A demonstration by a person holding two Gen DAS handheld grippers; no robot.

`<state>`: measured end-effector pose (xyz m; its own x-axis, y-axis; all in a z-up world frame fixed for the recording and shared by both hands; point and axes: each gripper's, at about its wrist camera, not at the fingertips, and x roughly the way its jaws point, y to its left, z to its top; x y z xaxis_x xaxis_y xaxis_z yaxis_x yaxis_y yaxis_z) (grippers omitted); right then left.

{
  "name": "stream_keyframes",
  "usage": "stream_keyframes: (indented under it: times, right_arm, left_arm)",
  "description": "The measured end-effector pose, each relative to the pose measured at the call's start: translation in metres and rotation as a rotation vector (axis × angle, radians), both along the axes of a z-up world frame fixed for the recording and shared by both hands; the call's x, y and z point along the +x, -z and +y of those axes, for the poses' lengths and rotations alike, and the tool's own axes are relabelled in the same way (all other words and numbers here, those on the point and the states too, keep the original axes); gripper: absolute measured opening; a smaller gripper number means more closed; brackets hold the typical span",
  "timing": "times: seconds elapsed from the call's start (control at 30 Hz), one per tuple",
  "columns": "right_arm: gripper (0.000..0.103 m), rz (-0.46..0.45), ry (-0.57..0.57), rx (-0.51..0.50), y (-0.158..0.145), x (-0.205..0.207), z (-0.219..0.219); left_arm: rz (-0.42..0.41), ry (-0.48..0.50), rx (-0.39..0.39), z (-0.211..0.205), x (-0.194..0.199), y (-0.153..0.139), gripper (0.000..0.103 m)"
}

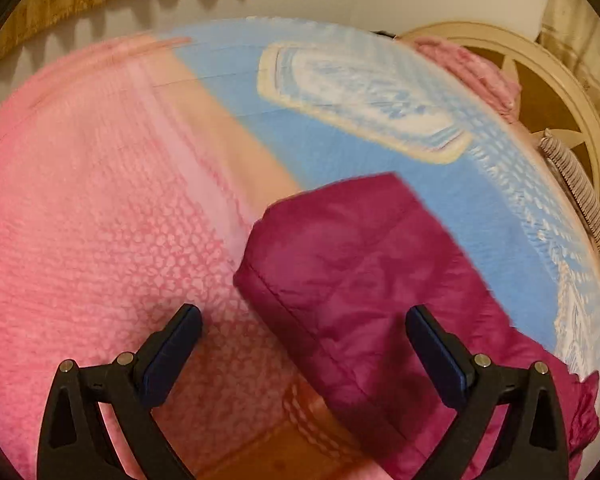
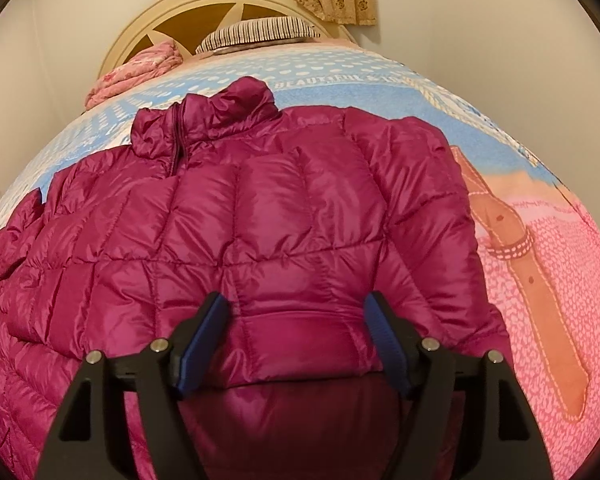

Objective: Fold large clothes
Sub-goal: 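Grasp the other sleeve cuff with the left gripper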

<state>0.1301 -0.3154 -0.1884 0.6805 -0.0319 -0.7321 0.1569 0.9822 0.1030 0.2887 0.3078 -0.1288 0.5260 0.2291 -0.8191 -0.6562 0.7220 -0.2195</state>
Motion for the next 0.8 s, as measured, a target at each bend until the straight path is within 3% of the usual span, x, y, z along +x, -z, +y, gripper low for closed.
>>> stream_keyframes:
  times: [0.1,0.17,0.27,0.37,0.47,0.5,0.57,0.67,0.8]
  right_arm:
    - [0.076,0.001,-0.002,-0.002,0.000,0.000,0.000]
    - [0.077,0.001,-0.004,-0.001,0.000,0.001,0.000]
    - [0.077,0.002,-0.006,-0.002,0.000,0.001,0.001]
    - [0.078,0.002,-0.007,-0.002,0.001,0.002,0.001]
    - [0.078,0.002,-0.007,-0.003,0.000,0.001,0.001]
    - [0.078,0.002,-0.007,-0.003,0.001,0.001,0.001]
    - [0.078,0.002,-0.007,-0.001,0.000,0.001,0.001]
    - [0.078,0.001,-0.007,0.000,0.000,0.001,0.001]
    - [0.078,-0.003,-0.006,0.009,0.000,0.001,0.001]
  left_arm:
    - [0.028,0.037,0.123,-0.021,0.003,0.002,0.102]
    - [0.016,0.061,0.133,-0.024,0.001,0.002,0.102]
    - [-0.003,0.064,0.129,-0.024,-0.002,0.000,0.092]
    - [-0.032,0.075,0.147,-0.023,-0.006,-0.003,0.066]
    - [-0.060,0.093,0.154,-0.027,-0.009,-0.006,0.034]
    - [-0.083,0.120,0.135,-0.028,-0.011,-0.007,0.018]
    - [-0.086,0.159,0.129,-0.034,-0.010,-0.009,0.014]
    - [-0.089,0.191,0.181,-0.047,-0.008,-0.021,0.013]
    - [-0.189,0.259,0.197,-0.076,-0.014,-0.059,0.012]
